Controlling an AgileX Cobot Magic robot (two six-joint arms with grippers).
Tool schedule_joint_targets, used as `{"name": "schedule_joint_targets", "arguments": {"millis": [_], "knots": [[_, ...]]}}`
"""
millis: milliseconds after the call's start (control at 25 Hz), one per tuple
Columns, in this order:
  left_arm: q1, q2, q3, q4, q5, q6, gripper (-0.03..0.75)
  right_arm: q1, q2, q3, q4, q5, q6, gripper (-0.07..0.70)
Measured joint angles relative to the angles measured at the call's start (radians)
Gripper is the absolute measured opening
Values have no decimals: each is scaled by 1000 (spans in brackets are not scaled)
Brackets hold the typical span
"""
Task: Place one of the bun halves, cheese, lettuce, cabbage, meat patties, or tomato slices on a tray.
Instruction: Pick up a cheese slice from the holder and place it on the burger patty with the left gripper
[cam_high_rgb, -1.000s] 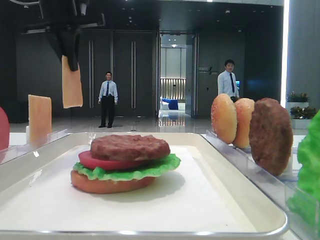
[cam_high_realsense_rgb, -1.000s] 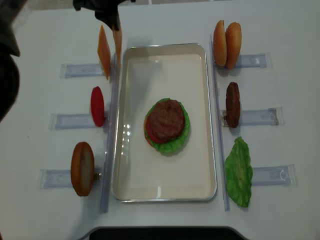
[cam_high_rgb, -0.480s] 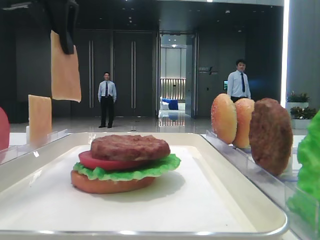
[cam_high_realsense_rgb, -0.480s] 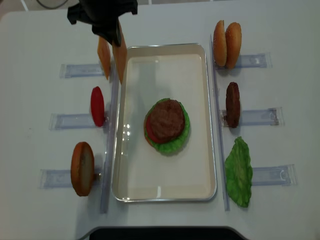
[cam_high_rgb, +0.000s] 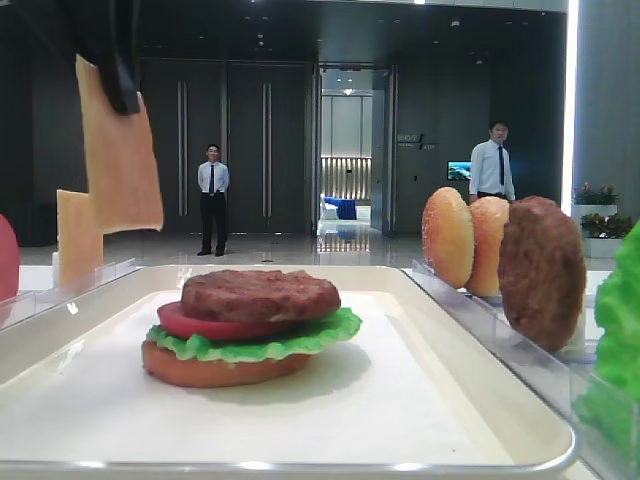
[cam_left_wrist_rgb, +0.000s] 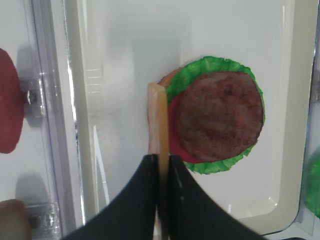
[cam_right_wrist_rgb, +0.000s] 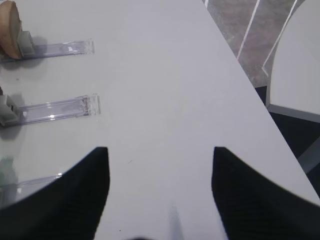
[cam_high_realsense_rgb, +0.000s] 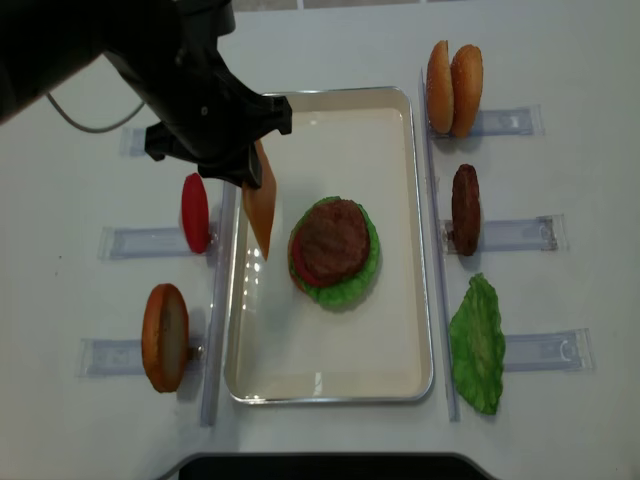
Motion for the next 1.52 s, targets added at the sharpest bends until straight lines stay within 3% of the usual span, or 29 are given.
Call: {"name": "schedule_joint_targets", "arguments": {"millis": [320,600,720,960,1520], "knots": [[-1,0,98,-394,-258,295,24,0,0,0,0,0,0,426],[-1,0,152,-457,-324,379,24,0,0,0,0,0,0,426],[-1,2,182,-549,-367,450,24,0,0,0,0,0,0,426],[-1,39,184,-734,-393,647,24,0,0,0,0,0,0,426],[-1,116,188,-728,-389,687,24,0,0,0,0,0,0,426]]}}
